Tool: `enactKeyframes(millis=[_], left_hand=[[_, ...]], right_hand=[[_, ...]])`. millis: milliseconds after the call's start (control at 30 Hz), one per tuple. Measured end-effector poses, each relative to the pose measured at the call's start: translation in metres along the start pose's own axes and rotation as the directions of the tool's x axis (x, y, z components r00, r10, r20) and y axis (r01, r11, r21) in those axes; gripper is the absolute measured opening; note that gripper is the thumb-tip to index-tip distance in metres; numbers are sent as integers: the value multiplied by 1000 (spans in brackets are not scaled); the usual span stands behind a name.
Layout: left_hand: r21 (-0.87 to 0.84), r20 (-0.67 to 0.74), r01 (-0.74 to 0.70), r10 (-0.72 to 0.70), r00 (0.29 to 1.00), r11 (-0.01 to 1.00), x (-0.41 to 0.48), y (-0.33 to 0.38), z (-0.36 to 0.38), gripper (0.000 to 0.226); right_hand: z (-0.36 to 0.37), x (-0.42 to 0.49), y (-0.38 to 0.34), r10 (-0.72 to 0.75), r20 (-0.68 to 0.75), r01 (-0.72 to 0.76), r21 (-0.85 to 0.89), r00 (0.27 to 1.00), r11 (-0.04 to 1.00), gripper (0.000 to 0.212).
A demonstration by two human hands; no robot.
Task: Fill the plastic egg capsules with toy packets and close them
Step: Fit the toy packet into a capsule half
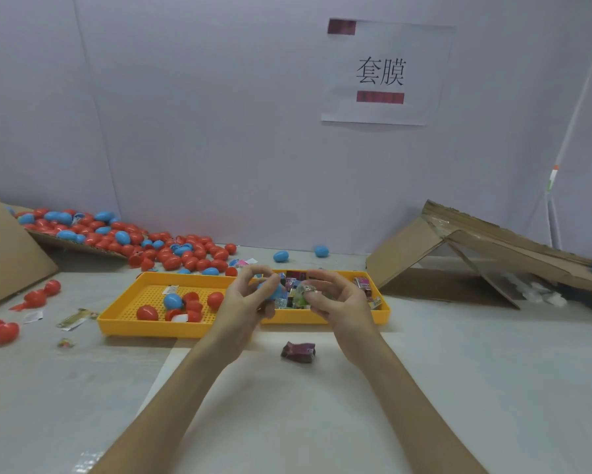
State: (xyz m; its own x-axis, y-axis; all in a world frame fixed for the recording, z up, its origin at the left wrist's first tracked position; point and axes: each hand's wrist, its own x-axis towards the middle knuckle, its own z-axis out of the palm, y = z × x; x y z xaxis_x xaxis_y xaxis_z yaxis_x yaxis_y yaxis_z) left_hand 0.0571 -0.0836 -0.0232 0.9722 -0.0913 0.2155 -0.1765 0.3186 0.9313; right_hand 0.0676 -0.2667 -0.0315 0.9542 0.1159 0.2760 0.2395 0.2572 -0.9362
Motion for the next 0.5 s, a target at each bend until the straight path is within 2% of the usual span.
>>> enactKeyframes(millis=[100,200,367,500], left_hand=[[29,7,5,-5,1000,1000,-3,-4,4,14],[45,2,23,-23,1000,999,-5,-5,7,24],[91,93,57,-65,994,994,-3,-4,6,29],[209,121,38,-64,991,977,-5,-8,10,28]], right_hand=[[1,-2,0,-22,-28,21,-42,999,999,31],[1,-3,1,-55,-94,48,-80,994,996,28],[2,-2,2,-211,-146,171,-245,966,954,27],[3,-3,0,-242,-152,209,-205,958,956,33]])
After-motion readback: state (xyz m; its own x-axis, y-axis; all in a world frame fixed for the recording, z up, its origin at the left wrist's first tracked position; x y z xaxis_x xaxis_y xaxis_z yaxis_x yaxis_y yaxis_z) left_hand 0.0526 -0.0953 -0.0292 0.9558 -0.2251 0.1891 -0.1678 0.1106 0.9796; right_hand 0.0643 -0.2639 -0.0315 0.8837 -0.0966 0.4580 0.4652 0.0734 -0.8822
